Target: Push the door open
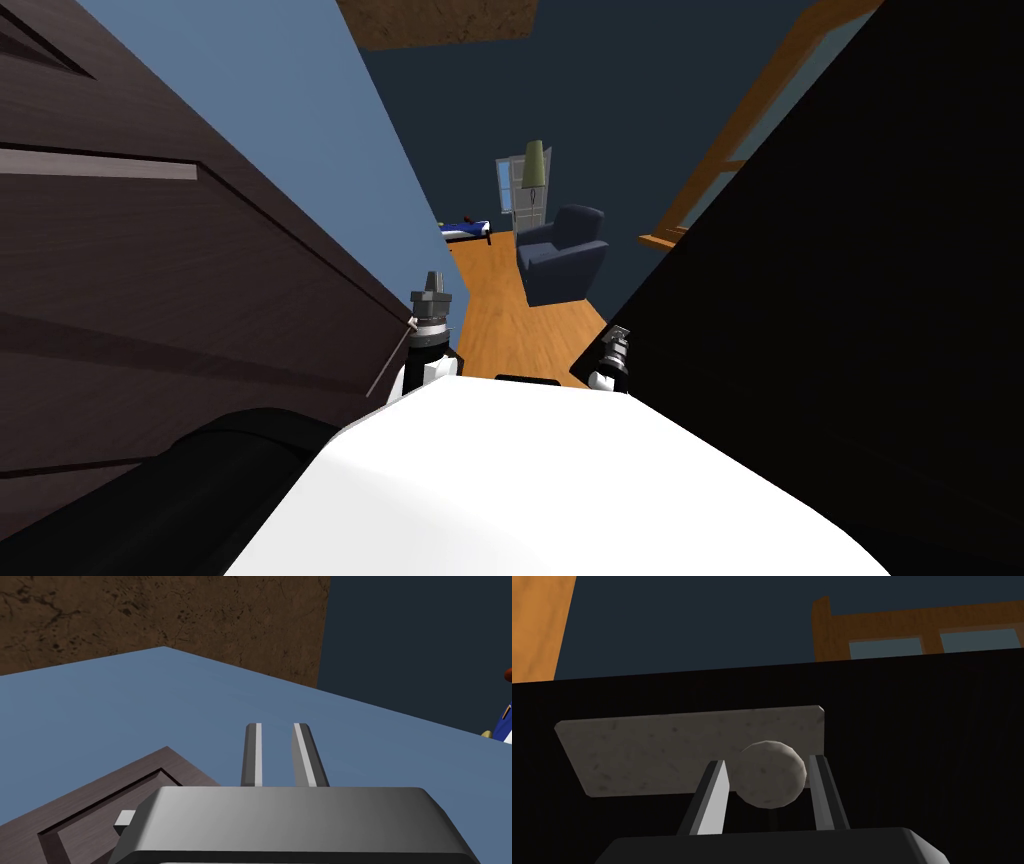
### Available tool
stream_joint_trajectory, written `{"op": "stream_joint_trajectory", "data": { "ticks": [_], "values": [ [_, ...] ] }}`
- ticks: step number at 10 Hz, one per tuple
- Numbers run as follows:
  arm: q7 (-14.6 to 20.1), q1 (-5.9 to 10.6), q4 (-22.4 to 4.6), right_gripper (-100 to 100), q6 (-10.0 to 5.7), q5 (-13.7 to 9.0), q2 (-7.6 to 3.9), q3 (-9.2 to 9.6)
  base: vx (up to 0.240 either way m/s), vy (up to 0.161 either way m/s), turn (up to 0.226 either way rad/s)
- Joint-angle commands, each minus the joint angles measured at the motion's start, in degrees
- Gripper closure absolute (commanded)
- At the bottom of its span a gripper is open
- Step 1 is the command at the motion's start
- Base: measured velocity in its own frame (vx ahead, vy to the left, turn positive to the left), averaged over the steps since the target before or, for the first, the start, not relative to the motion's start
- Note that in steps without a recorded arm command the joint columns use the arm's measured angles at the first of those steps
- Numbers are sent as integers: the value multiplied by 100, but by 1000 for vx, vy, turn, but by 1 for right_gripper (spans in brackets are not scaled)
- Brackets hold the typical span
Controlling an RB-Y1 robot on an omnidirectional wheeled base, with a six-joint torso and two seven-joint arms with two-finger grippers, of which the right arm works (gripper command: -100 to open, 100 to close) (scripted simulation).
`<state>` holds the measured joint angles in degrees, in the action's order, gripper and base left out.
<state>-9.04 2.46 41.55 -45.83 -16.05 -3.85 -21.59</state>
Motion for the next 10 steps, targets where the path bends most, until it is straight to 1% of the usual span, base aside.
{"op": "stream_joint_trajectory", "data": {
  "ticks": [1, 3, 4, 5, 6, 10],
  "values": [
    [-43, -3, 6, 100, 10, -70, -40, -109, 122, -1, -37],
    [-54, -4, 8, 100, 13, -88, -48, -136, 154, -10, -41],
    [-104, -8, 15, 100, 25, -171, -79, -265, 184, -39, -36],
    [-118, -9, 17, 100, 28, -194, -86, -300, 219, -43, -50],
    [-163, -13, 23, 100, 39, -267, -103, -413, 214, -38, -68],
    [-290, -23, 41, 100, 70, -476, -116, -737, 225, -37, -57]
  ]
}}
